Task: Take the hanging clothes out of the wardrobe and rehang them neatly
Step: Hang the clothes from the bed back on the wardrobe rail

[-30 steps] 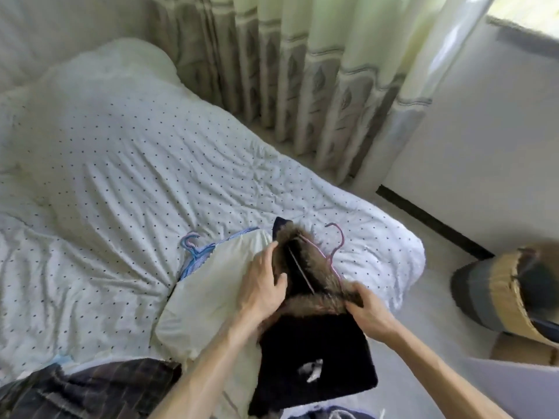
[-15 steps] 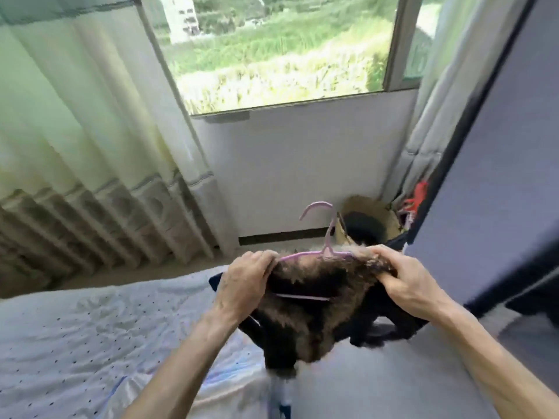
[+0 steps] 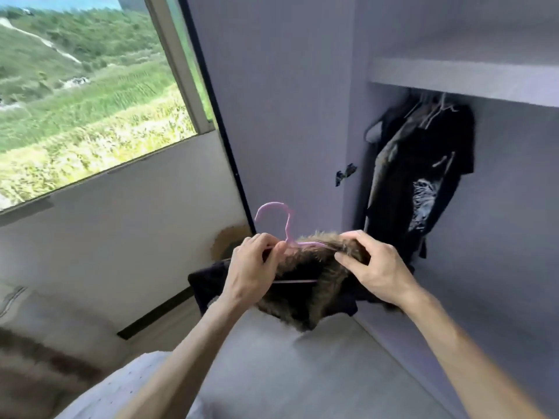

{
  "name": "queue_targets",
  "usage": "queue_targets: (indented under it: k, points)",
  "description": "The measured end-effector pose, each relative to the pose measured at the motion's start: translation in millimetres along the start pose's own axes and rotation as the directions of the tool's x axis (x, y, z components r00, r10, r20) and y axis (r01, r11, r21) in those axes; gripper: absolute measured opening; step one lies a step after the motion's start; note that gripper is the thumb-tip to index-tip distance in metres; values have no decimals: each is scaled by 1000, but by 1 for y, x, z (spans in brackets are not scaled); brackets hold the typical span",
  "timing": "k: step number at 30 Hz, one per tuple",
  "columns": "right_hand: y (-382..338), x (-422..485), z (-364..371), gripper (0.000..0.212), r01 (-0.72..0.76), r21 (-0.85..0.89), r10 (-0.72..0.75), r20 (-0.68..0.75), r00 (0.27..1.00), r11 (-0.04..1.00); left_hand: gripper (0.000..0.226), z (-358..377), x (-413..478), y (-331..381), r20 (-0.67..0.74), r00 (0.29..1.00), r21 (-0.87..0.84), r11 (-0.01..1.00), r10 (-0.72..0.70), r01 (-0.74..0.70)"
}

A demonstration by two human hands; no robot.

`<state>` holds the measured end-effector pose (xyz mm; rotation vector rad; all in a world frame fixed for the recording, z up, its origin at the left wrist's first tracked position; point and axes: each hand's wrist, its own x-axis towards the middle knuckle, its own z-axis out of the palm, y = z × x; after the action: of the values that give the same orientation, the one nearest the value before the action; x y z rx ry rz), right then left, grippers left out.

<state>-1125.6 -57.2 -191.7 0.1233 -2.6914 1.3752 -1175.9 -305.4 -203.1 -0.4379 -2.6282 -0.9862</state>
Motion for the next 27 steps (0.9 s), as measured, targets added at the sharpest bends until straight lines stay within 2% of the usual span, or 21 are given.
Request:
queue_targets:
  k: [2,4,9,11,15,19,25,27]
  points:
    - [26,-6,-27,38,-84,-187,71,-75,995,979,23,24,26,16,39,999,-53,999,2,0]
    - [56,-17,-50,44,-147,-357,97,-154,983,922,19,47,45,30,95,995,-90,995,38,-30]
    - [114,-58,-93,25,-347,-487,255,-248,935,801,18,106,82,60,235,953,-170,973,192,-155]
    - [117,-73,-105,19,-399,-465,333,-220,917,791,17,127,96,73,283,926,-204,959,252,-198]
    - [106,-90,-115,27,-475,-312,465,-112,878,823,19,159,118,89,394,851,-233,933,347,-273]
    - [104,-100,-112,10,-572,-205,561,-111,820,794,28,183,136,96,499,765,-217,914,406,-343]
    - [97,-93,-87,8,-682,-116,680,-65,731,722,25,214,150,97,691,621,-156,915,370,-371]
    - [96,-86,-76,11,-704,-53,702,-52,710,708,36,215,159,95,748,568,-108,907,343,-406]
